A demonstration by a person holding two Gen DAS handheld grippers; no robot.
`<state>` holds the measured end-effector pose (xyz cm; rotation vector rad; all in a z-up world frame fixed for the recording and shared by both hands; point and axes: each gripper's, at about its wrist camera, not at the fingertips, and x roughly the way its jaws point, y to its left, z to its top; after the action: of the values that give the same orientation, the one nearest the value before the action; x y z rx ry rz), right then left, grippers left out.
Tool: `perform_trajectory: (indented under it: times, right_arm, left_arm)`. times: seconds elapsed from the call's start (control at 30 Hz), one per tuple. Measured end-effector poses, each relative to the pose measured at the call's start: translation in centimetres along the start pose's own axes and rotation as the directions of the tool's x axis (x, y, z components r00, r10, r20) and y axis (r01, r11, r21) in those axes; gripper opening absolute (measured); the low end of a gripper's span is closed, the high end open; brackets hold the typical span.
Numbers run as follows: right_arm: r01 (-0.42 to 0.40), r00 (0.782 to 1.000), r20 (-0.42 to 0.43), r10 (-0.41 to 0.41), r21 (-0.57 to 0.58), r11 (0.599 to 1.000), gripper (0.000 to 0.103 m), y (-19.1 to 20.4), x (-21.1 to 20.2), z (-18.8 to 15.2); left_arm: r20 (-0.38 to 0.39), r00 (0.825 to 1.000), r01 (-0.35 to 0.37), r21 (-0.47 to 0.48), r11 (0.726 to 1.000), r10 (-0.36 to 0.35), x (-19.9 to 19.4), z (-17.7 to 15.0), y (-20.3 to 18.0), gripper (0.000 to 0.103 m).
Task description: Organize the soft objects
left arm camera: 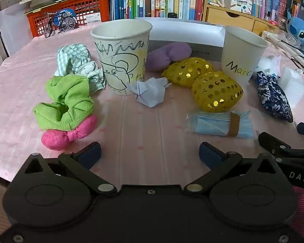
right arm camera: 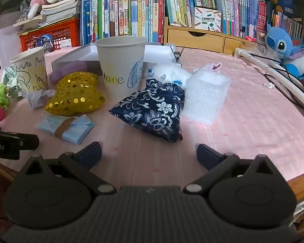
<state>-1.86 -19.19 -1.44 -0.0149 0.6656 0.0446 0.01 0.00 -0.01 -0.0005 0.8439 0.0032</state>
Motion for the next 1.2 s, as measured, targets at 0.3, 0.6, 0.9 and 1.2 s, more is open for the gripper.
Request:
perform_trajectory:
  times: [0.3, 0.6, 0.9, 1.2]
  right_arm:
    - [0.002, 1.000, -0.013, -0.002, -0.001, 1.000, 0.103, 0.3, 0.2, 0.2]
    - [0.001, 1.000, -0.023, -0.001, 0.001, 1.000, 0.103, 0.3, 0.2, 0.0]
    - [0.002, 1.000, -0.028, -0.002, -0.001, 1.000, 0.103, 0.4, 0.2, 0.1]
    - [0.002, 1.000, -0.031, -0.002, -0.002, 1.000, 0.103, 0.4, 0.2, 0.1]
  left_arm:
    - [0.001, 1.000, 0.003, 0.005, 1.000, -0.003, -0.1, -0.1, 0.0, 0.103]
    - [-0.006, 1.000, -0.001, 0.002, 1.000, 0.001, 0.0, 0.0, 0.0, 0.103]
    - [-0.005, 1.000, -0.001, 0.002, 1.000, 0.001, 0.0, 0.0, 0.0, 0.103]
    - [-0.007, 1.000, -0.002, 0.002, 1.000, 0.002, 0.0, 0.0, 0.0, 0.103]
